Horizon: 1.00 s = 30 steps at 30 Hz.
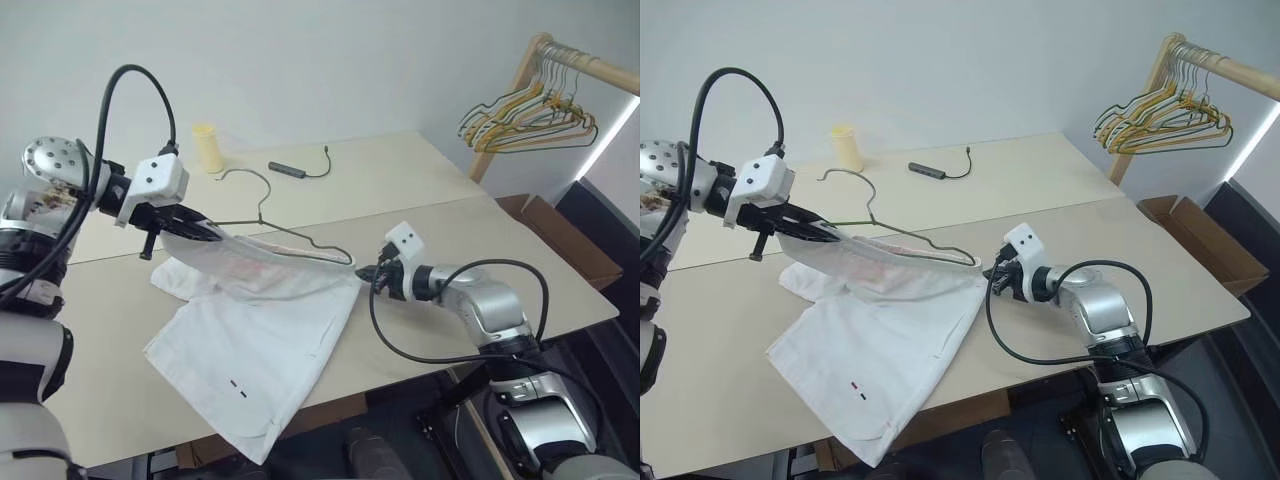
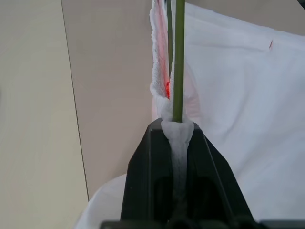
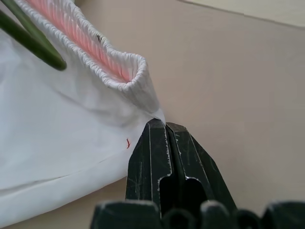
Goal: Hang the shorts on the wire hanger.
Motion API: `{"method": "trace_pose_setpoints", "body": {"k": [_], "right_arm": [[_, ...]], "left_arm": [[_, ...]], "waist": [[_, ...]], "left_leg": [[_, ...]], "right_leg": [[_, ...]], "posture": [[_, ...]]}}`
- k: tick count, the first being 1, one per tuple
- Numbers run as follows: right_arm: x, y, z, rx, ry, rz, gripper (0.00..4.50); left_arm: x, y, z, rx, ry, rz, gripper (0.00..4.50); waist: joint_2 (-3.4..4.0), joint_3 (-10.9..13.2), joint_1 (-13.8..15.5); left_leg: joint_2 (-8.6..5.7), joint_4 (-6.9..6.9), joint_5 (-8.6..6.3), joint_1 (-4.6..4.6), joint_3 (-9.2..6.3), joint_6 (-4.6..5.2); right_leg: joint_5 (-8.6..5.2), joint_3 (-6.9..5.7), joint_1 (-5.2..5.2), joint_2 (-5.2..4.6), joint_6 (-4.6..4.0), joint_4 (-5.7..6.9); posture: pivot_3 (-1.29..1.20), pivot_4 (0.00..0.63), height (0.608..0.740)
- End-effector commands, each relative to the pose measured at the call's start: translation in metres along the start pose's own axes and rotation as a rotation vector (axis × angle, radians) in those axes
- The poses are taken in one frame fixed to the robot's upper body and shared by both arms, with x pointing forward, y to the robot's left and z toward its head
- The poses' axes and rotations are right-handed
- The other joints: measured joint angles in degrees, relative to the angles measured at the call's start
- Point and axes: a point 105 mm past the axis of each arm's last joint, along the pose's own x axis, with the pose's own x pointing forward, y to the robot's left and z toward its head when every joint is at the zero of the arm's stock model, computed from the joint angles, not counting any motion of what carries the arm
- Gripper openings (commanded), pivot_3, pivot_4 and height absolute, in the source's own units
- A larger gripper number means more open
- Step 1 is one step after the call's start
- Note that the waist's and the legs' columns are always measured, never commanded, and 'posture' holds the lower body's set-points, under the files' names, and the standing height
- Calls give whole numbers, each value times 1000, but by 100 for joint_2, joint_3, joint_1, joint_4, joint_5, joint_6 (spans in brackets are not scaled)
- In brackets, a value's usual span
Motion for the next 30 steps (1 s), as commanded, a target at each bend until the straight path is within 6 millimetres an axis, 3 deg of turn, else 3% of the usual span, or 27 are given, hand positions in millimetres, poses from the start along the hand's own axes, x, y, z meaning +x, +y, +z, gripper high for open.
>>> {"method": "trace_pose_setpoints", "body": {"k": [1, 11, 20, 24, 28, 30], "right_arm": [[-10, -14, 2, -36, 2, -59, 28], [-16, -9, 1, -95, 7, -72, 28], [-29, -20, 24, -191, -39, -122, 28], [-37, -12, 55, -384, -82, -117, 28], [-45, 7, 110, -642, -157, -108, 28], [-45, 16, 124, -768, -141, -86, 28]], "left_arm": [[-17, 11, 7, 8, 0, 71, 12], [-12, 12, -4, -17, 47, 72, 12], [-12, 14, -12, -7, 101, 82, 12], [-8, 22, -8, 10, 75, 142, 12], [-3, 27, -2, 39, 73, 165, 12], [0, 33, 3, 45, 49, 192, 12]], "waist": [[0, 0, 4], [0, 0, -14], [0, 0, -13], [0, 0, -8], [0, 0, -33], [1, 0, -29]], "left_leg": [[0, 0, 0, 0, 0, 0], [0, 1, 0, 0, 2, 0], [0, 1, 0, -2, 2, 0], [-1, 1, 0, -2, 2, 0], [0, 2, 0, 0, 4, 0], [0, 2, 0, 1, 5, 0]], "right_leg": [[0, 0, 0, 0, 0, -1], [0, 2, 0, -1, 0, -1], [0, 2, -1, -1, 0, -1], [0, 2, -2, -2, 0, -2], [-1, 3, -4, -1, 1, -6], [-1, 5, -6, 0, 1, -3]], "posture": [[-158, 0, 740], [-176, 0, 740], [-173, 0, 740], [-177, 0, 740], [-177, 0, 740], [-182, 0, 740]]}}
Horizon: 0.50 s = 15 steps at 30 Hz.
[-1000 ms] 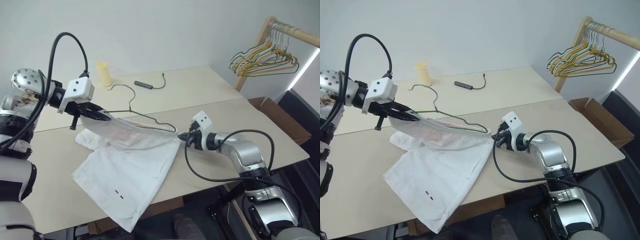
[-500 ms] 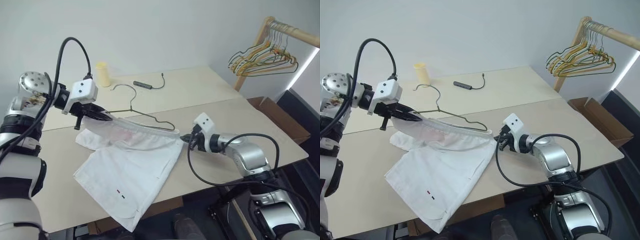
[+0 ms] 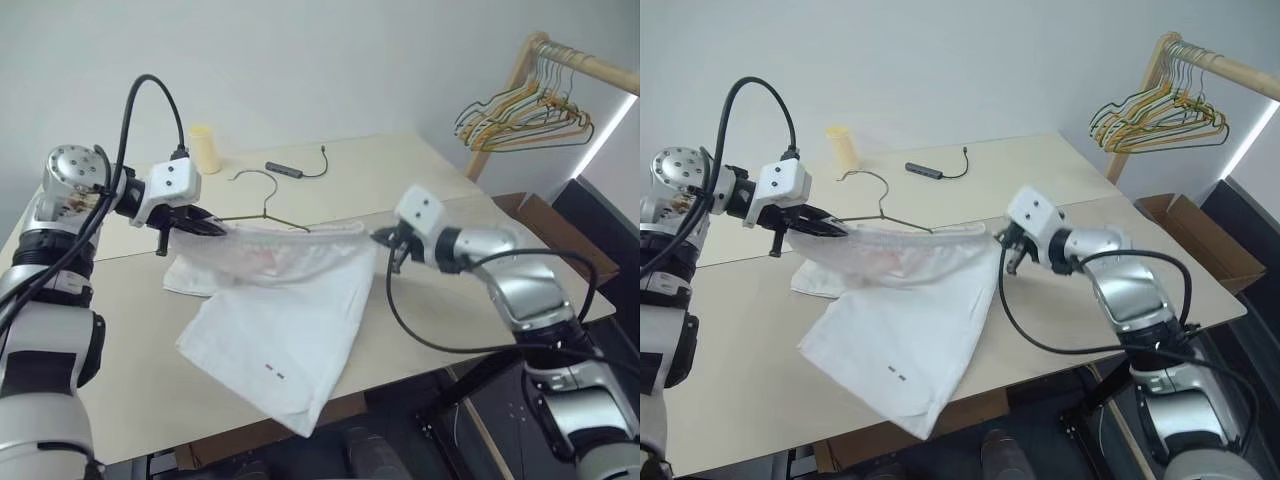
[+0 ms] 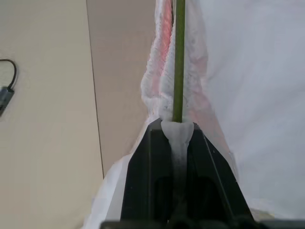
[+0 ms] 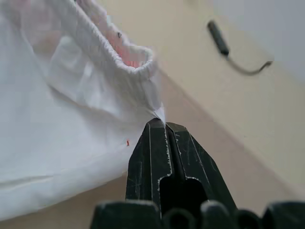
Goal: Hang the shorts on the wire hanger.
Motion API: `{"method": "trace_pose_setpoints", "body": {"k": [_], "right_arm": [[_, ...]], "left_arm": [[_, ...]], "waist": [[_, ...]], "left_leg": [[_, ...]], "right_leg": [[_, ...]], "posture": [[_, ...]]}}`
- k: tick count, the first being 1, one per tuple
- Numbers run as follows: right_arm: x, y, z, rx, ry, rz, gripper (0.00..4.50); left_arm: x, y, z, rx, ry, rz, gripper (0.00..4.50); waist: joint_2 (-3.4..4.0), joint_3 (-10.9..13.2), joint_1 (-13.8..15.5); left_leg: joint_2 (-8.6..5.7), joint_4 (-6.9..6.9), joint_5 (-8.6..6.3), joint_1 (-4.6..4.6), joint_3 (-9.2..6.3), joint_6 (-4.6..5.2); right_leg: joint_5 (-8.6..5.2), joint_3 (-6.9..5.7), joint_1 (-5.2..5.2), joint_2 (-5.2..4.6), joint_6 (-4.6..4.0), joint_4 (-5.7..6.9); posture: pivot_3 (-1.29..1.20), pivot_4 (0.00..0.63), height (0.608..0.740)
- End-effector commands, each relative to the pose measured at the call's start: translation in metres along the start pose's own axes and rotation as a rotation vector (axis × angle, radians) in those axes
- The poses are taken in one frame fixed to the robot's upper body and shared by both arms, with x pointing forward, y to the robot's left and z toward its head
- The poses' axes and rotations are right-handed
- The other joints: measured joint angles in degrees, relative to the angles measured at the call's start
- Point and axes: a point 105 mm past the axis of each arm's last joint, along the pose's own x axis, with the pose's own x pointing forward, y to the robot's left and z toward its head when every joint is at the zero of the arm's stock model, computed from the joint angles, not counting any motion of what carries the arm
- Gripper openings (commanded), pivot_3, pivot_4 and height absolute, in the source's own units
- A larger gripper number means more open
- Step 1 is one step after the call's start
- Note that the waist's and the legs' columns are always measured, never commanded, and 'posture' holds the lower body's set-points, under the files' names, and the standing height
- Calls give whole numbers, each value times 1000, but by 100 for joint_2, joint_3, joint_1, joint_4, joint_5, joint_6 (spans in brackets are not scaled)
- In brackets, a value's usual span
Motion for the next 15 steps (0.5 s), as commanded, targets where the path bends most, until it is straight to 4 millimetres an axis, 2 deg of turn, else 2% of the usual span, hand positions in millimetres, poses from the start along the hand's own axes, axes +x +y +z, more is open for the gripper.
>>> {"method": "trace_pose_setpoints", "body": {"k": [1, 3, 5, 8, 10, 15], "right_arm": [[-6, -6, 41, -248, -43, 11, 28], [-4, -4, 47, -335, -39, 28, 28], [-1, -2, 53, -342, -52, 44, 28], [4, 4, 52, -366, -45, 76, 28], [7, 5, 50, -383, -41, 70, 28], [15, -4, 60, -371, -69, -11, 28]], "left_arm": [[-9, 18, 18, 50, -35, 99, 12], [-7, 22, 22, 57, -47, 123, 12], [-6, 25, 26, 59, -70, 145, 12], [-6, 25, 32, 55, -110, 146, 12], [-5, 21, 31, 61, -118, 131, 12], [2, 3, 24, 54, -118, 38, 12]], "waist": [[0, 0, 8], [0, 0, 10], [0, 0, 17], [-1, 0, 18], [0, 0, 15], [0, 0, -11]], "left_leg": [[0, 0, 0, 1, -1, 0], [1, 0, 0, -1, -1, 0], [0, 0, -1, -3, -1, 1], [-3, 0, -1, -7, -1, 1], [-3, 0, -1, -8, -2, 1], [-2, 0, 0, 1, 0, 1]], "right_leg": [[0, -1, 1, 0, 0, 0], [0, -3, 2, 0, 0, -1], [0, -5, 4, -3, 0, 2], [2, -5, 2, -5, 1, 12], [2, -5, 2, -5, 1, 13], [2, -2, 2, -4, 0, 15]], "posture": [[-181, 0, 740], [-179, 0, 740], [-177, 0, 740], [-170, 0, 740], [-168, 0, 740], [-164, 0, 740]]}}
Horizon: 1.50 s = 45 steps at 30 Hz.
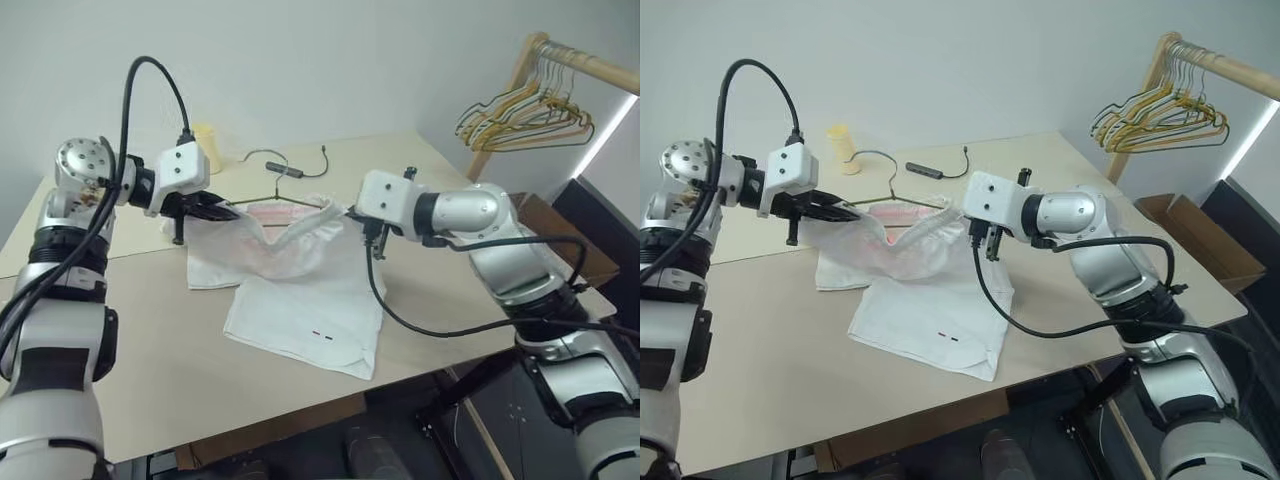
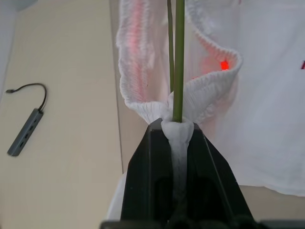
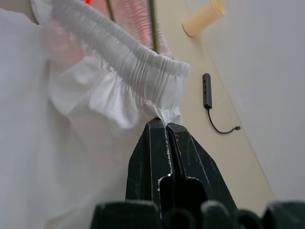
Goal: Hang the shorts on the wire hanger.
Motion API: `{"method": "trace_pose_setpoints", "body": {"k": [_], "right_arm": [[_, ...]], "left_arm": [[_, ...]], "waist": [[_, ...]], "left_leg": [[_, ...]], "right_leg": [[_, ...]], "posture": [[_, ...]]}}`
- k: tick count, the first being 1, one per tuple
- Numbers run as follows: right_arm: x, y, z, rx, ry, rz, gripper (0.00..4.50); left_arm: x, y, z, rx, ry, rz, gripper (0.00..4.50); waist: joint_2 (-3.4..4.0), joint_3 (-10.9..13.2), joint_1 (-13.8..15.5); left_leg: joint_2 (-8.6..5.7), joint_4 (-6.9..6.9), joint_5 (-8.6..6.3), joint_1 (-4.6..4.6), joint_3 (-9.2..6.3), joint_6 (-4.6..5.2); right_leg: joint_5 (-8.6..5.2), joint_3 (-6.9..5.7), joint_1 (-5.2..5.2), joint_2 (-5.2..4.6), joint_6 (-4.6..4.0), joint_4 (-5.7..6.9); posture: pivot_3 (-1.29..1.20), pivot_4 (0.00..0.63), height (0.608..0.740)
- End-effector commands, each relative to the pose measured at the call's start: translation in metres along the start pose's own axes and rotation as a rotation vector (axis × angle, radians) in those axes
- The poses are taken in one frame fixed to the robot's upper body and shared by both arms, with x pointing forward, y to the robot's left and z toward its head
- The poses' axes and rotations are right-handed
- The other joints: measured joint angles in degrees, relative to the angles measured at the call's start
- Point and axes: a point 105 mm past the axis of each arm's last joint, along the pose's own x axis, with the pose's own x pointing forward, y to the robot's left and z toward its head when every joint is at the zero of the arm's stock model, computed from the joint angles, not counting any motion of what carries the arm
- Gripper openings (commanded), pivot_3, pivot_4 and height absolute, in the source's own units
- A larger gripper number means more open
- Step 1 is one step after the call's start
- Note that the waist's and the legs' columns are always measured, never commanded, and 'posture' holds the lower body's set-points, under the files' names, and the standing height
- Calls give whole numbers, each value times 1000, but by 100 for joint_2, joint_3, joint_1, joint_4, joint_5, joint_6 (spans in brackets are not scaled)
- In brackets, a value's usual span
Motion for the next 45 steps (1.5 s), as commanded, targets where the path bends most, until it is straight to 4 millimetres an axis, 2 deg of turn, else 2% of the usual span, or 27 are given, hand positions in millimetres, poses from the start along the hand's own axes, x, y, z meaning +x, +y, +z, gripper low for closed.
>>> {"method": "trace_pose_setpoints", "body": {"k": [1, 8, 11, 15, 32, 42, 45], "right_arm": [[-6, -18, 20, -53, -52, -75, 28], [-7, -6, 22, -76, -65, -10, 28], [-9, 1, 19, -110, -53, 25, 684], [-4, -4, 13, -114, -48, -13, 2054], [0, 11, -6, 66, -130, 115, 2054], [1, 19, 4, 150, -195, 217, 2054], [-2, 21, 6, 157, -204, 238, 1152]], "left_arm": [[-3, -1, 6, 22, -28, 12, 12], [0, 2, 8, 0, -57, 53, 12], [0, 3, 7, -2, -53, 65, 12], [-1, 0, 11, -2, -89, 41, 12], [0, -7, 15, 19, -114, -20, 12], [2, -11, 18, 24, -130, -42, 12], [3, -11, 18, 21, -142, -36, 12]], "waist": [[0, 0, 10], [0, 0, 34], [0, 0, 34], [0, 0, 18], [0, 0, 12], [0, 0, 11], [0, 0, 14]], "left_leg": [[0, 0, 0, 0, -1, 0], [-1, 1, 0, -7, -4, 0], [-2, 1, 0, -7, -5, 0], [-2, 1, 0, -4, -5, 0], [-2, 1, 0, -2, -5, 0], [-2, 1, 0, -2, -6, 0], [-1, 1, 0, -2, -7, 0]], "right_leg": [[0, 0, 0, 0, 0, 0], [1, -4, 0, -2, 0, 0], [1, -5, 1, -2, 0, 0], [1, -5, 1, -2, 0, -1], [2, -4, 4, -2, 0, 0], [2, -4, 4, -2, 0, 1], [2, -4, 4, -2, 0, 1]], "posture": [[-164, 0, 740], [-161, 0, 740], [-164, 0, 740], [-167, 0, 740], [-170, 0, 740], [-168, 0, 740], [-170, 0, 740]]}}
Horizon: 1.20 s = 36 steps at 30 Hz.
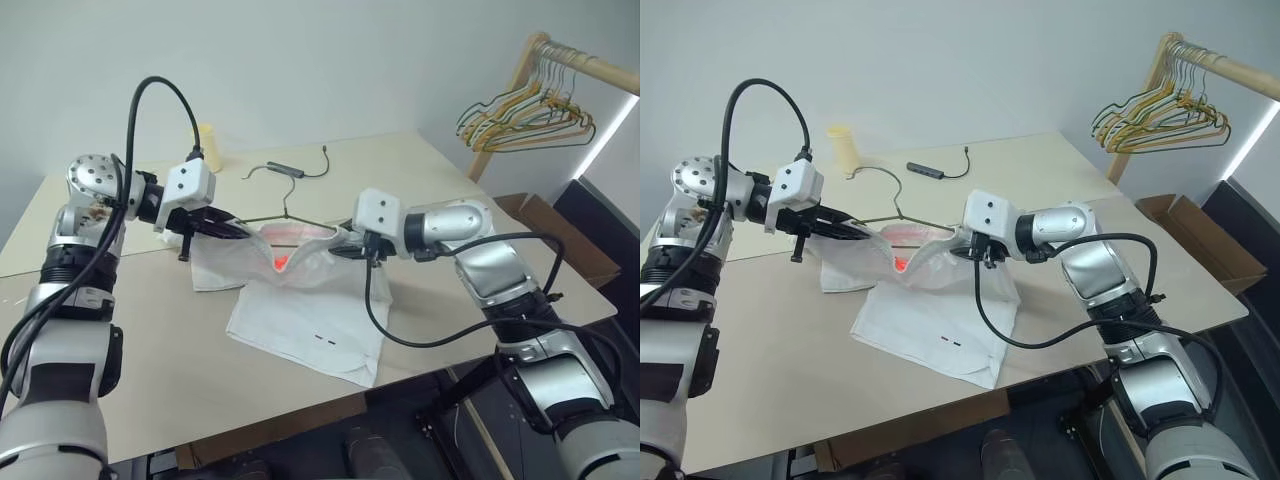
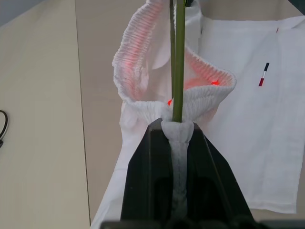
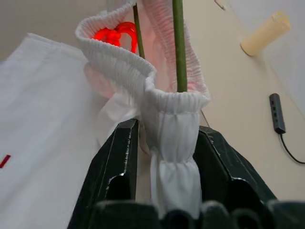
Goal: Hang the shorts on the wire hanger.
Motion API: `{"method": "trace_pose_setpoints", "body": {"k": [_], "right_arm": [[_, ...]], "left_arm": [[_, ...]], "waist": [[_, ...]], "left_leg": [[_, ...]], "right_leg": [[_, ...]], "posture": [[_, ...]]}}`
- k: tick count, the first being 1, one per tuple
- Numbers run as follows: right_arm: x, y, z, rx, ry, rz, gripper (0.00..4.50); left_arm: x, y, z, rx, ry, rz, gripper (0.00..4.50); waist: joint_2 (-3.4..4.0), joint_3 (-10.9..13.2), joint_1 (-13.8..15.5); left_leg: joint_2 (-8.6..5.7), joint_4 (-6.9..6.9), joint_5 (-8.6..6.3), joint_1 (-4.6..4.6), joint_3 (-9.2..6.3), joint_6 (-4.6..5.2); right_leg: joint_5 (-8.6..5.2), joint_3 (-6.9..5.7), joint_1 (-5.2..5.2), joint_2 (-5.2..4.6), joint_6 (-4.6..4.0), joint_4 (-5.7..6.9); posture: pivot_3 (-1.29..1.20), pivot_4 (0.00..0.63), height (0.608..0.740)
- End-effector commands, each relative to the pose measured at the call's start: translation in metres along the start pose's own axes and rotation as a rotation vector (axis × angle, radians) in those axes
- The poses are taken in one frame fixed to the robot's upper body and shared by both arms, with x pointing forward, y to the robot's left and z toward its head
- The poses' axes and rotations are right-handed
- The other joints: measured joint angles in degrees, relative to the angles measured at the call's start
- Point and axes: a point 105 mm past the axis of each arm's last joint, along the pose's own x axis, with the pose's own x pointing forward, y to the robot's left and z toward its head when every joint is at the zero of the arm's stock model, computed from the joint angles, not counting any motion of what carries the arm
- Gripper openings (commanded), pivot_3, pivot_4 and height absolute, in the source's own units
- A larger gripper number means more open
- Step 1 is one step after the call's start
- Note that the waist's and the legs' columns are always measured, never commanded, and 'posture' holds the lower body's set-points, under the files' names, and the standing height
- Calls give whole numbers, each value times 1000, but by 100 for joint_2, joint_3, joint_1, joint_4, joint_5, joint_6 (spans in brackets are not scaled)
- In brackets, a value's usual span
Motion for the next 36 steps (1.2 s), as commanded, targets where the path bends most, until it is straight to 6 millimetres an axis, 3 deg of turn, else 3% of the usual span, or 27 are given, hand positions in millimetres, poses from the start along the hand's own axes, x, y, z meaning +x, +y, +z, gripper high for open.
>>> {"method": "trace_pose_setpoints", "body": {"k": [1, 3, 8, 16, 22, 27, 34, 36], "right_arm": [[-10, -8, 19, -34, -49, -15, 757], [-10, -8, 17, -27, -39, -15, 94], [-9, -9, 13, -18, -23, -32, 21], [-13, -13, 11, 21, -16, -72, 21], [-29, -18, 0, 126, -11, -153, 21], [-50, -26, -17, 280, 70, -321, 21], [-77, -33, -20, 626, 161, -581, 21], [-85, -29, -33, 769, 212, -673, 21]], "left_arm": [[-5, 5, 13, 49, -48, 36, 12], [-5, 5, 14, 54, -53, 33, 12], [-5, 6, 13, 41, -68, 32, 12], [-11, 9, 11, 63, -75, 52, 2551], [-23, 19, 15, 87, -111, 153, 4454], [-38, 43, 38, 39, -349, 413, 4500], [-33, 4, 61, -155, -699, 319, 4500], [-31, -8, 66, -213, -789, 306, 4500]], "waist": [[0, 0, 1], [0, 0, 2], [0, 0, -2], [0, 0, -9], [0, 0, -14], [0, 0, -10], [6, -5, -160], [6, -5, -200]], "left_leg": [[0, 0, 0, 0, 0, 0], [0, 0, 0, 0, 0, 0], [0, 0, 0, 0, 0, 0], [0, 0, 0, 0, 0, 0], [0, 0, 0, -2, 0, 0], [3, 1, 0, -3, -2, 0], [19, 2, 0, -3, -8, -1], [17, 6, 0, -4, -11, -1]], "right_leg": [[0, 0, 0, 0, 0, 0], [0, 0, 0, 0, 0, 0], [0, 0, -1, 0, 0, 0], [0, 0, -1, -1, 0, 0], [0, -1, -1, -2, 0, -1], [0, -2, -1, -5, 0, -1], [3, 3, -2, -9, -1, 11], [6, 2, -1, -10, 1, 9]], "posture": [[-172, 0, 740], [-173, 0, 740], [-178, 0, 740], [-194, 0, 740], [-212, 0, 740], [-237, 0, 740], [-258, 0, 740], [-260, 0, 740]]}}
